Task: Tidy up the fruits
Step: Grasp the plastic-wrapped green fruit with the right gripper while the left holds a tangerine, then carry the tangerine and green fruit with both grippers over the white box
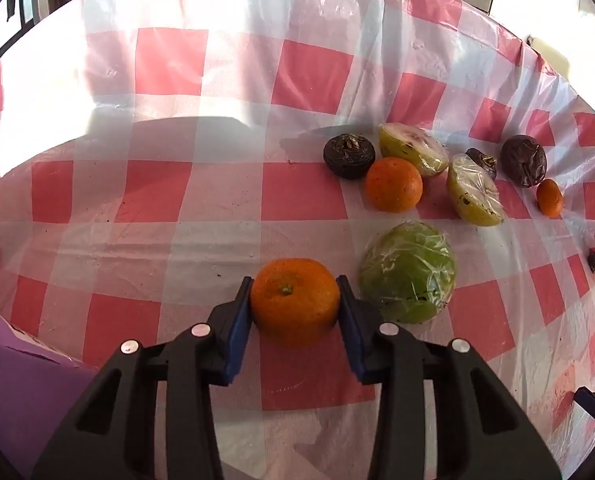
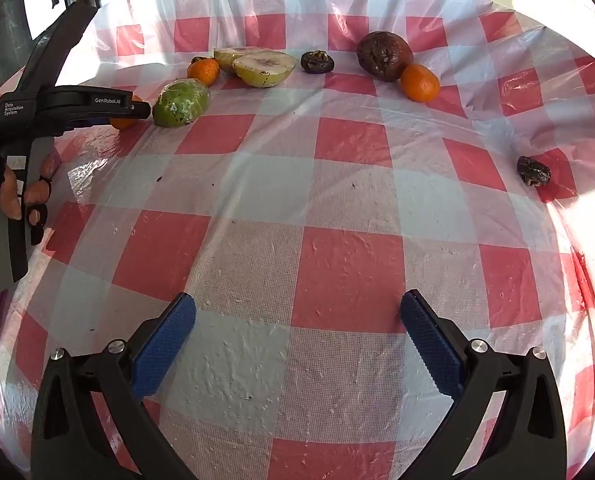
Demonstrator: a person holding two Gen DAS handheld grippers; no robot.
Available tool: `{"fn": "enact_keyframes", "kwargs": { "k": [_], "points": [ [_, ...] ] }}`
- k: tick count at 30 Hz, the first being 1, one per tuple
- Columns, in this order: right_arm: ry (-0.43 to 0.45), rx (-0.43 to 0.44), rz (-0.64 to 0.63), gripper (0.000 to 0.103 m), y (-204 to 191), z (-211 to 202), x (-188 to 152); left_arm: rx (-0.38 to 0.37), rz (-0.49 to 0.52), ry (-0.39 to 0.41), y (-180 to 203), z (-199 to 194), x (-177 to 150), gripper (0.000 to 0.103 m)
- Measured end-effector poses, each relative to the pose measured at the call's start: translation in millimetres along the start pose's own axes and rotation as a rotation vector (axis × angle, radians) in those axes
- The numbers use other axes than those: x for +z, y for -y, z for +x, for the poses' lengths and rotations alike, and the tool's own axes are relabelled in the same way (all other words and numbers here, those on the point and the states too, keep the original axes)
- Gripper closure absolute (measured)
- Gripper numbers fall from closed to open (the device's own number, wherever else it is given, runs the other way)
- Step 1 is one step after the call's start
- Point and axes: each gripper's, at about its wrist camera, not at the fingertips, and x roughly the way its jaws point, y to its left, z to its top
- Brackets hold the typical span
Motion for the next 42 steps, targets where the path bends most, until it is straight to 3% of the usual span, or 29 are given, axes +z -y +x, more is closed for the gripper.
{"fn": "enact_keyframes", "kwargs": {
  "k": [2,9,13,20,21,24,28,33,42],
  "points": [
    [0.006,0.036,-0.017,0.004,-10,8,15,-0.055,-0.048,0.043,6,-23,-29,0.063],
    [0.034,0.169,-0.208,0.006,-62,52,82,-0.046,0.027,0.013,5,-65,-86,0.063],
    [0.041,0.241,-0.346,0.009,-81,74,119,-0.044,0.075,0.019,6,-72,-98,0.063],
    [0.047,0.321,-0.515,0.014,-107,95,154,-0.069,0.060,0.015,2,-74,-99,0.062],
    [0.048,0.326,-0.518,0.018,-109,96,158,-0.068,0.060,0.018,2,-74,-99,0.062],
    [0.048,0.298,-0.506,0.044,-112,93,163,-0.066,0.065,0.020,2,-74,-100,0.062],
    [0.023,0.261,-0.433,0.044,-103,85,150,-0.059,0.058,0.015,2,-74,-100,0.062],
    [-0.015,0.236,-0.300,0.044,-82,56,108,-0.042,0.093,0.006,8,-78,-106,0.062],
    [-0.084,0.237,-0.198,0.044,-39,-6,19,-0.036,0.166,-0.020,29,-113,-152,0.063]
  ]
}}
